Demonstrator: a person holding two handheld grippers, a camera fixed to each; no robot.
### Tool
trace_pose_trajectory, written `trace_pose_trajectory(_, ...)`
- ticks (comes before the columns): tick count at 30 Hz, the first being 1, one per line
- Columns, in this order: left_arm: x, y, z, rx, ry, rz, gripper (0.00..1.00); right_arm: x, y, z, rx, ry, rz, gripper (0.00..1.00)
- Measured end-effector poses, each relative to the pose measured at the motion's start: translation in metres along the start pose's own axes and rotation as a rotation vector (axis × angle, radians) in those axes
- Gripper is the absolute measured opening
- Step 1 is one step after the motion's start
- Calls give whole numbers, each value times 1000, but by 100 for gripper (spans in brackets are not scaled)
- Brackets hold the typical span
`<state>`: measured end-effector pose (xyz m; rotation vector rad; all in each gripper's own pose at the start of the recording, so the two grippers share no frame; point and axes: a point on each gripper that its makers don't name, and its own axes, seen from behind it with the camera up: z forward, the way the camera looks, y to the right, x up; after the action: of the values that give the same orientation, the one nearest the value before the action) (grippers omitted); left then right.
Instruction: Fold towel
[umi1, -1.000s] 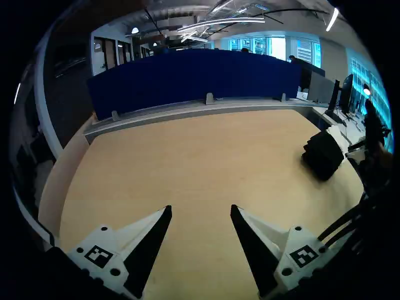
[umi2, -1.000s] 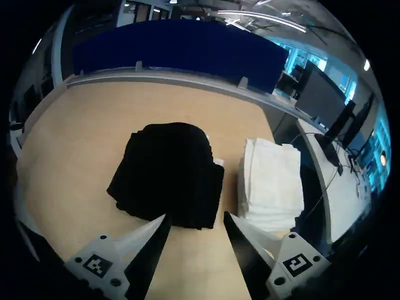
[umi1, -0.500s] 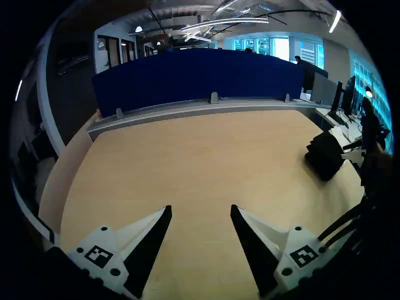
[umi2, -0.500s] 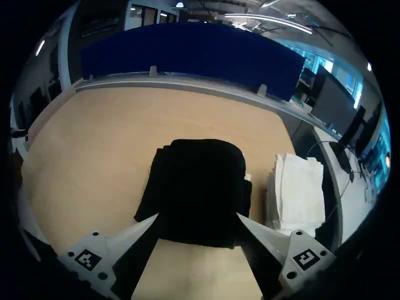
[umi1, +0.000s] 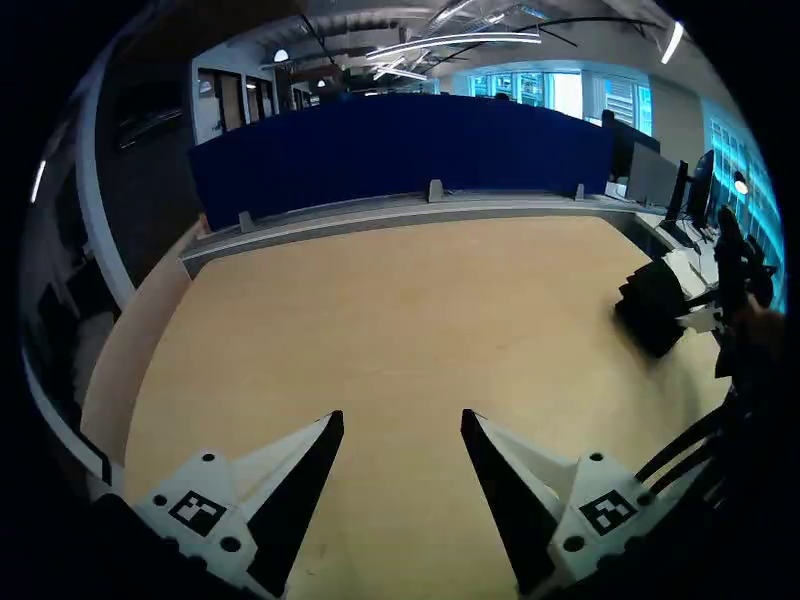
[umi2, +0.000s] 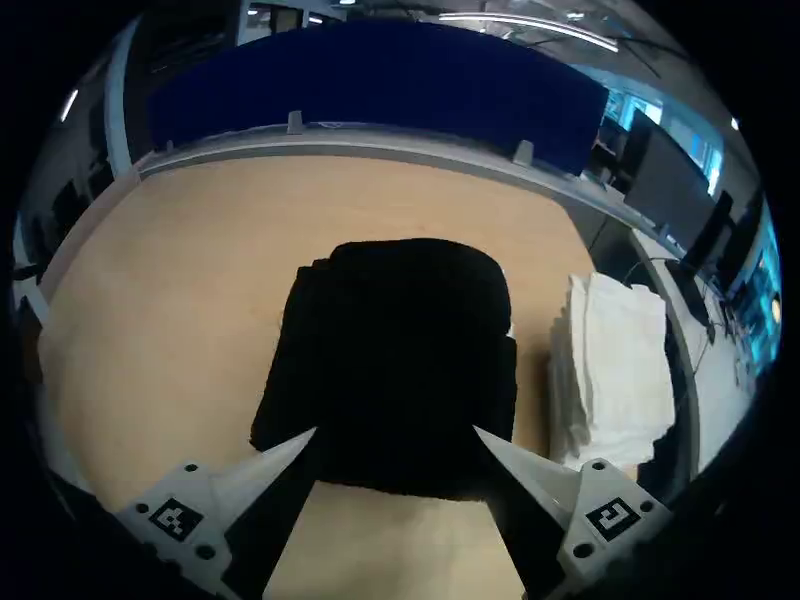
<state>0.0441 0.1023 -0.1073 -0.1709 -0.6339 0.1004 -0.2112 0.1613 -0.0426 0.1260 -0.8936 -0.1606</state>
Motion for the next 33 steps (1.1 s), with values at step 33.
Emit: trace_pose_trajectory(33, -1, 2, 4, 4, -4, -7, 87, 79, 4, -2, 2, 102, -53, 100)
